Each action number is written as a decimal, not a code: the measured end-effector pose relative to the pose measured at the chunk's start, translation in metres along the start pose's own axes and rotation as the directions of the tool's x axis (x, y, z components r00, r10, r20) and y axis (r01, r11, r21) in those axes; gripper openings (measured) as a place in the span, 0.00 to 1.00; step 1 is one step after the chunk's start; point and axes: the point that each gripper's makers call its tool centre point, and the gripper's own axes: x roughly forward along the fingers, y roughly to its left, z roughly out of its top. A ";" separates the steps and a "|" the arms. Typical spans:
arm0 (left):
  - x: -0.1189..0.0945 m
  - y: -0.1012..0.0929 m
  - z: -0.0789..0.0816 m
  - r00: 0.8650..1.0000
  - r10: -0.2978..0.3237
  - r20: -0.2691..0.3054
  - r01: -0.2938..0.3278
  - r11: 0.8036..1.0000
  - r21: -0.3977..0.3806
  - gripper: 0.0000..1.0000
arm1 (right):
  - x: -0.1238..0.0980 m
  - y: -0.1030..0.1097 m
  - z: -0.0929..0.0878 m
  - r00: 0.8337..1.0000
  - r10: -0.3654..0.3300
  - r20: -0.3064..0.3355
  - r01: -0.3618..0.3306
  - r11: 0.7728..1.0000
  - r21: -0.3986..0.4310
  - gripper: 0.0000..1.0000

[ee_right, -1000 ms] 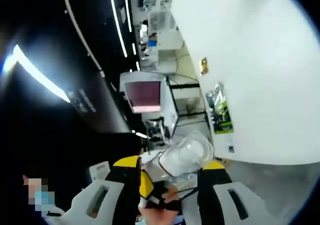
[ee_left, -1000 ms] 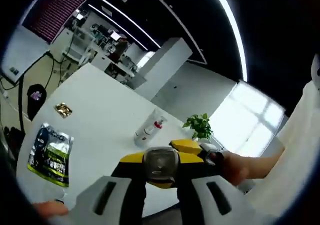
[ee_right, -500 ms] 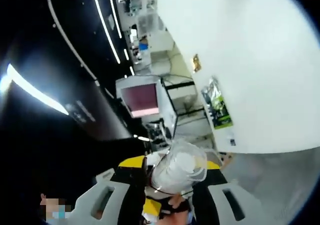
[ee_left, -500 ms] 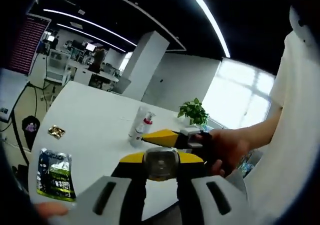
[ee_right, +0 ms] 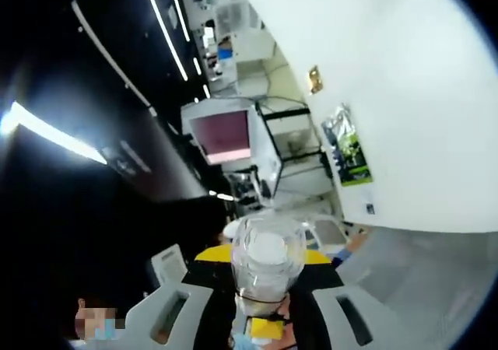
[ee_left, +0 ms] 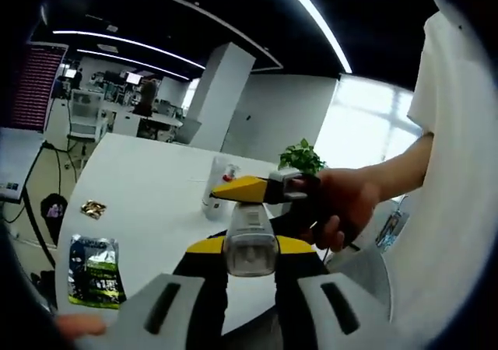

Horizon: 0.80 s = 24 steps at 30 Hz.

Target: Arrange the skincare products in the storage area until every visible bottle or jar stands upright without overlapping.

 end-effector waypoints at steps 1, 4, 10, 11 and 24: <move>0.001 0.000 -0.001 1.000 0.000 -0.004 0.000 1.000 0.003 0.16 | 0.000 0.001 0.000 1.000 0.001 0.000 -0.001 1.000 -0.012 0.24; 0.002 -0.001 -0.001 1.000 -0.007 -0.011 0.007 1.000 0.010 0.16 | -0.002 0.003 0.002 1.000 -0.002 -0.005 0.002 0.998 -0.060 0.23; 0.004 -0.004 -0.004 0.999 -0.043 -0.031 0.043 0.999 -0.020 0.17 | -0.003 0.005 0.003 0.999 -0.021 -0.025 0.017 0.988 -0.153 0.22; 0.005 -0.003 -0.006 0.998 -0.049 -0.039 0.048 0.999 -0.026 0.17 | -0.002 0.006 0.003 0.999 -0.026 -0.029 0.021 0.983 -0.183 0.22; 0.009 0.000 -0.010 0.994 -0.089 -0.070 0.077 0.985 -0.152 0.20 | 0.003 0.016 0.004 0.995 -0.054 -0.081 0.013 0.895 -0.446 0.22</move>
